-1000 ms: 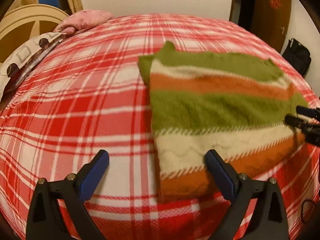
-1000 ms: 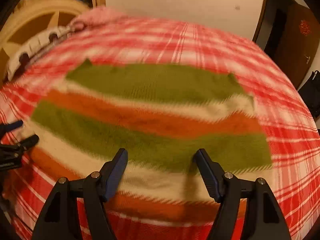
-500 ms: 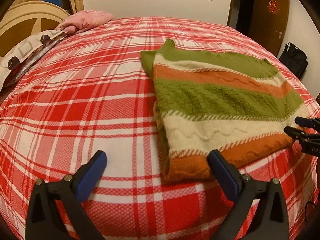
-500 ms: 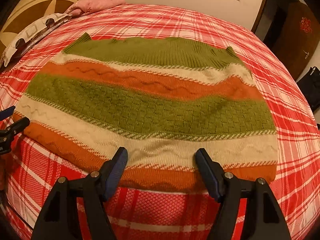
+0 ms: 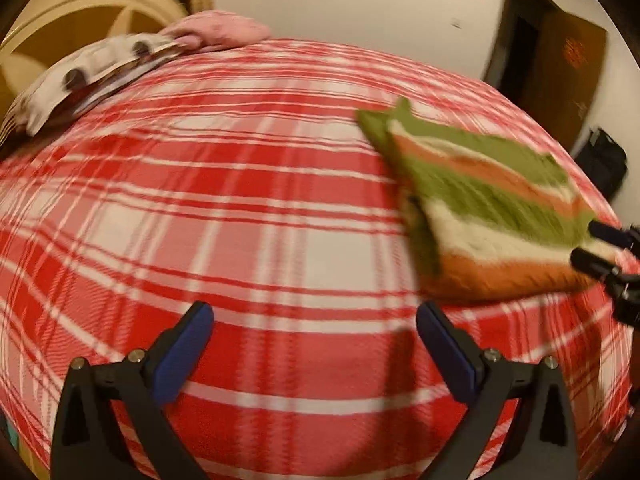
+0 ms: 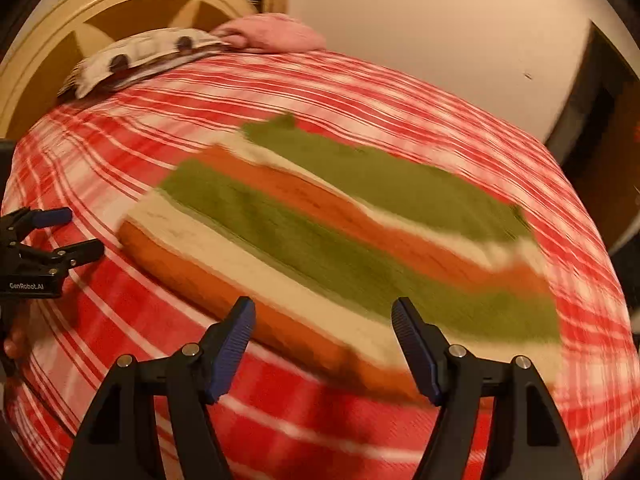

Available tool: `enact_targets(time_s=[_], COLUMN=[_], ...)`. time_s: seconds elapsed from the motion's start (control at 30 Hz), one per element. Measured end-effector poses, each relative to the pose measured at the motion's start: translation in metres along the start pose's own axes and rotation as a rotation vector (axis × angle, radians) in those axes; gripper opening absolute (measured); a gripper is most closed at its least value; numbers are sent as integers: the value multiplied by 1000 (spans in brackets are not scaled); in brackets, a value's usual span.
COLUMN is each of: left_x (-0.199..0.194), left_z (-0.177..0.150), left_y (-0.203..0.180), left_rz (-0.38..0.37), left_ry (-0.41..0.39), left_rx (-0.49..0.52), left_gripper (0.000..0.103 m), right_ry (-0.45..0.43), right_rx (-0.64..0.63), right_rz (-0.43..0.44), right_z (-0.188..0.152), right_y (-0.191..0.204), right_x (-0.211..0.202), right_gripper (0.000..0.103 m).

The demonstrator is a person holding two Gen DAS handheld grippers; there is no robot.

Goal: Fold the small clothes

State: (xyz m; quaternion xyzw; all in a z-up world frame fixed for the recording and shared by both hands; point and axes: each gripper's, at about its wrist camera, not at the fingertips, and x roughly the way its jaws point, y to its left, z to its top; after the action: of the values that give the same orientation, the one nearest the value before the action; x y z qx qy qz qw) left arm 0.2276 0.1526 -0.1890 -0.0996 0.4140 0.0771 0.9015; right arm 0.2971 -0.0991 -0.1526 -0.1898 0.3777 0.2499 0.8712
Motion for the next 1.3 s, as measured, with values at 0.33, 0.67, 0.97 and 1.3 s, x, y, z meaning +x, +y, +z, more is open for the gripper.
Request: enact_targets(time_s=[0.33, 0.67, 0.97, 1.3], left_x=[-16, -21, -20, 16], left_z=[9, 45, 46, 77], left_y=[35, 71, 99, 85], left_rz=[-19, -40, -80, -265], left_ry=[-44, -88, -73, -30], left_rx=[-79, -151, -221, -179], left_gripper=[103, 103, 103, 103], right_ry=[170, -81, -160, -171], right_rx=[39, -319, -522, -467], right_rz=[103, -32, -274, -218], right_z=[-15, -9, -7, -13], right_y=[30, 105, 148, 138], right_x=[38, 3, 45, 40], right_gripper=[71, 71, 60, 10])
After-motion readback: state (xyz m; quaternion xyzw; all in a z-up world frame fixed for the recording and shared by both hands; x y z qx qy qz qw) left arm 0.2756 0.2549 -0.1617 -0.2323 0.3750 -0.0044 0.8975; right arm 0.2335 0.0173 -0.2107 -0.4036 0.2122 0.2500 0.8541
